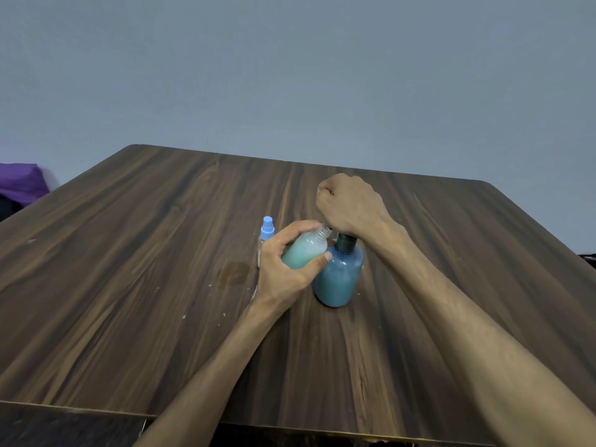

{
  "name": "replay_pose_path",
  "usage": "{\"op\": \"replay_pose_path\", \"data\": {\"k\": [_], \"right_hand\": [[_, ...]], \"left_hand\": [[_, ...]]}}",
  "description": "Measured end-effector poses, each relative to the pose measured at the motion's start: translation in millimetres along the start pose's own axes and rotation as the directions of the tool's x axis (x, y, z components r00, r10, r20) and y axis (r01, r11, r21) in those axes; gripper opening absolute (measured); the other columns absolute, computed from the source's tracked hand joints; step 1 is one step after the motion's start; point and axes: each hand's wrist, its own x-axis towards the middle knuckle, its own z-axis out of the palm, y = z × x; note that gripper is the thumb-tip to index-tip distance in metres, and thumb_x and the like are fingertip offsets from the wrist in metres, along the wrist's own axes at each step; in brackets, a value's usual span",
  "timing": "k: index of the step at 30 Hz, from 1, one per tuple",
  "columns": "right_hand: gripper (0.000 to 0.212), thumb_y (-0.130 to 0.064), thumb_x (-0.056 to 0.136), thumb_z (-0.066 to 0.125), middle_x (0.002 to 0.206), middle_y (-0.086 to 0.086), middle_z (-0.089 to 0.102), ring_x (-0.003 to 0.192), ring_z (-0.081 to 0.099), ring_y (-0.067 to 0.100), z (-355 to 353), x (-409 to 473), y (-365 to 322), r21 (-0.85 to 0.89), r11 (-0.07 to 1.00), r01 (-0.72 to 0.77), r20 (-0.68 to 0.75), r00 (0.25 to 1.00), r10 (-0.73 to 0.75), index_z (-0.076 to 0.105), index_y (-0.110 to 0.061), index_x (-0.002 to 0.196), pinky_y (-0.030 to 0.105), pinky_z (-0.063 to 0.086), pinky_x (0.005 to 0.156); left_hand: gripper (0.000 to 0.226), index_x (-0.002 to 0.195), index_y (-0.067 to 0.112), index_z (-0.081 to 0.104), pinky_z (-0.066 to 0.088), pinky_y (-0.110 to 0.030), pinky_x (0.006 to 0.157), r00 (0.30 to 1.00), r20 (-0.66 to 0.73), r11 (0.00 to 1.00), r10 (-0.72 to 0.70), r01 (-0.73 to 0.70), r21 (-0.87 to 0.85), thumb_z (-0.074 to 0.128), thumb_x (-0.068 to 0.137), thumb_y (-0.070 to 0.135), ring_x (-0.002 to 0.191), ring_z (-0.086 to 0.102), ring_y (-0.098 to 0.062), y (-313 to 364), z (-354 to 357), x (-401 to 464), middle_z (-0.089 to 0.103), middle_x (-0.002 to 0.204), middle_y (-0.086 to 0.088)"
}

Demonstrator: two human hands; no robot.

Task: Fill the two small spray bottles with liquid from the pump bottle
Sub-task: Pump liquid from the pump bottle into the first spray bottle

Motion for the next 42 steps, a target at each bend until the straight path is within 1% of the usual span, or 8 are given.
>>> {"op": "replay_pose_path", "data": {"k": [4,13,18,22,26,34,38,42], "right_hand": [[0.025,-0.013,0.087,0.044,0.058,-0.003,0.051,0.062,0.047,0.025,-0.6,1.5,0.3,0.036,0.999,0.006,-0.01,1.0,-0.005,0.046,-0.014,0.062,0.035,0.032,0.058],[0.024,-0.014,0.086,0.044,0.064,0.001,0.056,0.067,0.047,0.028,2.8,1.2,0.0,0.019,1.0,-0.011,0.02,1.0,0.01,0.045,-0.014,0.062,0.036,0.037,0.061],[0.025,-0.014,0.087,0.044,0.06,-0.002,0.053,0.065,0.054,0.026,-2.5,2.0,1.7,0.028,0.999,0.016,-0.04,0.999,-0.014,0.047,-0.014,0.062,0.034,0.037,0.059],[0.024,-0.014,0.086,0.045,0.065,0.001,0.056,0.069,0.048,0.03,2.5,1.0,-0.9,-0.018,1.0,-0.015,0.036,0.999,0.016,0.048,-0.013,0.062,0.035,0.033,0.058],[0.025,-0.014,0.087,0.044,0.06,-0.001,0.052,0.066,0.054,0.029,-2.6,1.9,1.0,0.022,1.0,0.021,-0.031,0.999,-0.02,0.045,-0.014,0.062,0.034,0.034,0.057],[0.024,-0.013,0.087,0.043,0.059,-0.001,0.051,0.067,0.059,0.031,-2.1,1.9,2.0,0.032,0.999,0.026,-0.044,0.999,-0.025,0.046,-0.014,0.063,0.035,0.037,0.059],[0.026,-0.014,0.088,0.044,0.063,0.0,0.053,0.066,0.048,0.027,2.4,1.6,-1.9,-0.034,0.999,0.019,0.02,1.0,-0.018,0.047,-0.013,0.062,0.036,0.034,0.059],[0.023,-0.013,0.087,0.043,0.058,-0.001,0.048,0.067,0.059,0.034,-3.7,3.6,2.6,0.014,0.997,0.07,-0.054,0.996,-0.069,0.045,-0.014,0.065,0.036,0.04,0.059]], "left_hand": [[0.044,0.111,0.018,0.07,0.058,-0.025,0.086,1.0,0.009,1.0,0.011,-0.011,-0.009,0.08,0.078,-0.009,0.095,0.077,-0.017,2.5,1.2,1.0,0.078,0.105,0.0],[0.037,0.112,0.002,0.07,0.057,-0.023,0.084,1.0,-0.007,1.0,0.004,-0.004,0.02,0.08,0.077,-0.007,0.094,0.076,-0.013,-2.6,-0.4,1.1,0.077,0.102,-0.003],[0.04,0.111,0.0,0.069,0.056,-0.019,0.083,1.0,0.003,1.0,0.014,-0.014,0.01,0.08,0.078,-0.019,0.093,0.076,-0.009,-5.1,-0.3,-0.3,0.078,0.102,0.008],[0.042,0.111,0.008,0.069,0.054,-0.016,0.083,1.0,-0.002,1.0,0.02,-0.02,0.023,0.08,0.077,-0.012,0.092,0.074,-0.004,-0.7,0.3,0.3,0.076,0.103,0.019],[0.049,0.11,0.018,0.068,0.055,-0.016,0.083,0.999,0.005,0.999,0.036,-0.036,0.014,0.079,0.077,-0.017,0.093,0.075,-0.004,3.4,0.9,-0.6,0.076,0.103,0.019],[0.045,0.11,0.012,0.069,0.056,-0.02,0.084,1.0,0.008,1.0,0.017,-0.017,0.004,0.079,0.078,-0.017,0.094,0.076,-0.01,-1.5,0.8,-0.7,0.077,0.104,0.012],[0.039,0.111,0.007,0.069,0.055,-0.017,0.084,1.0,-0.013,0.999,0.026,-0.026,0.033,0.079,0.077,-0.009,0.093,0.074,-0.005,-2.4,-0.6,0.4,0.076,0.103,0.015],[0.041,0.112,0.01,0.069,0.057,-0.021,0.085,1.0,-0.001,1.0,0.019,-0.019,0.02,0.08,0.078,-0.011,0.096,0.077,-0.013,-1.6,-0.4,0.2,0.077,0.106,0.011]]}}
